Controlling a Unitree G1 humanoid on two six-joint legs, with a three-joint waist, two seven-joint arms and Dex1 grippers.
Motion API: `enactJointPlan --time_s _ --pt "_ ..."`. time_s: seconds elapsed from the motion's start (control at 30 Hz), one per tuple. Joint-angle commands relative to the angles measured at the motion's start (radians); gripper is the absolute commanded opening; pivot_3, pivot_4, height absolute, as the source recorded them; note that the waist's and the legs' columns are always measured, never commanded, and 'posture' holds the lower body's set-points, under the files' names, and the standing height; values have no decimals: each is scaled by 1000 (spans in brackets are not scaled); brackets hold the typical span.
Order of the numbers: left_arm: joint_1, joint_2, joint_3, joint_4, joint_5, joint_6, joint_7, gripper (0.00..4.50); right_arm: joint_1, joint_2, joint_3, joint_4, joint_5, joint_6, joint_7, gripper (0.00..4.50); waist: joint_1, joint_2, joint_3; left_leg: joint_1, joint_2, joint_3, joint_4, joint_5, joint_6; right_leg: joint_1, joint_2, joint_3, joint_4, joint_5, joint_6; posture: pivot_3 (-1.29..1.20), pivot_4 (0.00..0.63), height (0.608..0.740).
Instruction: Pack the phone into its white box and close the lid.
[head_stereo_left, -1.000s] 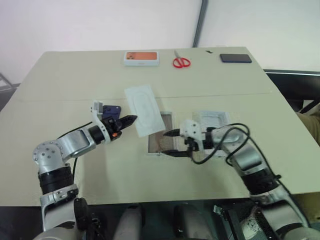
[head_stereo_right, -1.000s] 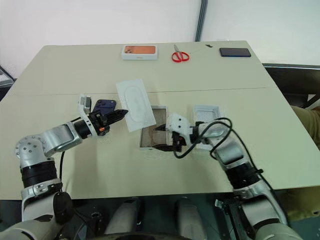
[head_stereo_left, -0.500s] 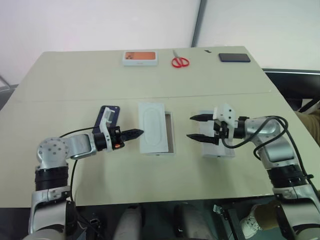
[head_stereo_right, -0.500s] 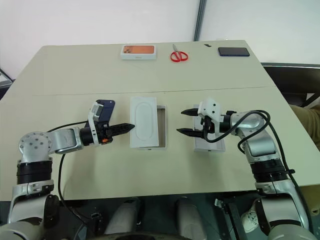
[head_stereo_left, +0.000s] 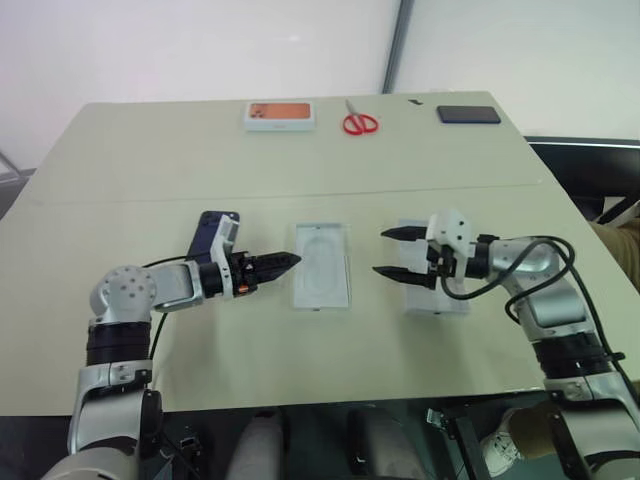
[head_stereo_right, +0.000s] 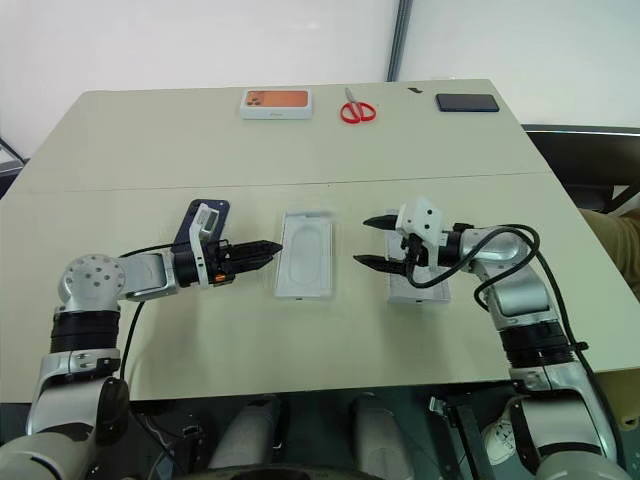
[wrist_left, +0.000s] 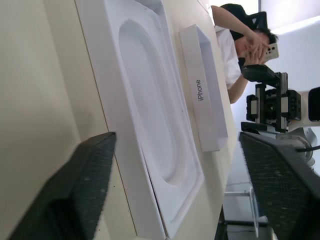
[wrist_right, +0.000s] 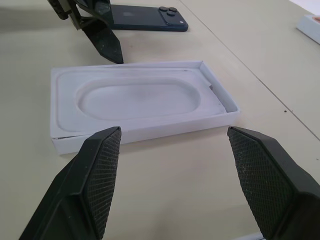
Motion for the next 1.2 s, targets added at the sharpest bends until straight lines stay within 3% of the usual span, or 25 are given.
enactJointPlan --time_s 0.03,0.17,0.2,0.27,0.33,0.43,0.53,0.87,1.2 --pt "-4 20 3 -84 30 -41 -42 3984 -14 13 -4 -28 9 -14 -10 3569 0 0 0 0 0 0 0 0 0 0 0 0 0 0 0 0 150 740" --pt "41 61 -29 -195 152 -231 -126 3984 -39 47 11 -46 25 30 -23 3569 -2 0 0 0 0 0 0 0 0 -1 0 0 0 0 0 0 150 740" --pt "65 79 -46 -228 213 -324 -158 4021 -43 64 18 -63 36 52 -31 3314 -3 0 0 0 0 0 -1 0 0 -1 0 0 0 0 0 0 150 740" --pt "107 106 -61 -246 289 -433 -201 4040 -46 93 62 -80 0 37 -41 2677 -4 0 0 0 1 1 -2 1 -1 -2 0 1 0 0 -1 0 150 740" --pt "145 128 -62 -236 347 -522 -241 4040 -63 135 103 -68 -47 24 -77 1760 -3 0 0 0 1 1 -4 1 -2 -3 0 1 0 0 -1 0 150 740" --pt "165 135 -38 -207 371 -568 -265 4040 -85 186 134 -59 -58 54 -106 94 3 0 0 -1 1 1 -7 3 -5 -6 0 1 0 1 -2 0 150 740" --pt "188 132 -19 -230 387 -602 -262 4040 -92 214 223 -14 -182 -27 -158 39 5 0 0 -6 1 -1 -5 3 -5 -9 0 0 0 1 -2 0 150 740" --pt "292 163 -17 -375 367 -592 -321 4040 -131 189 346 119 -349 -190 -139 39 -2 0 0 -8 1 -1 -4 3 -5 -10 1 -1 1 1 -2 0 150 740" --pt "281 150 -12 -369 366 -582 -299 4040 -162 243 356 235 -382 -245 -165 39 -2 0 0 -7 1 -1 -3 3 -5 -10 1 -1 1 1 -2 0 150 740"
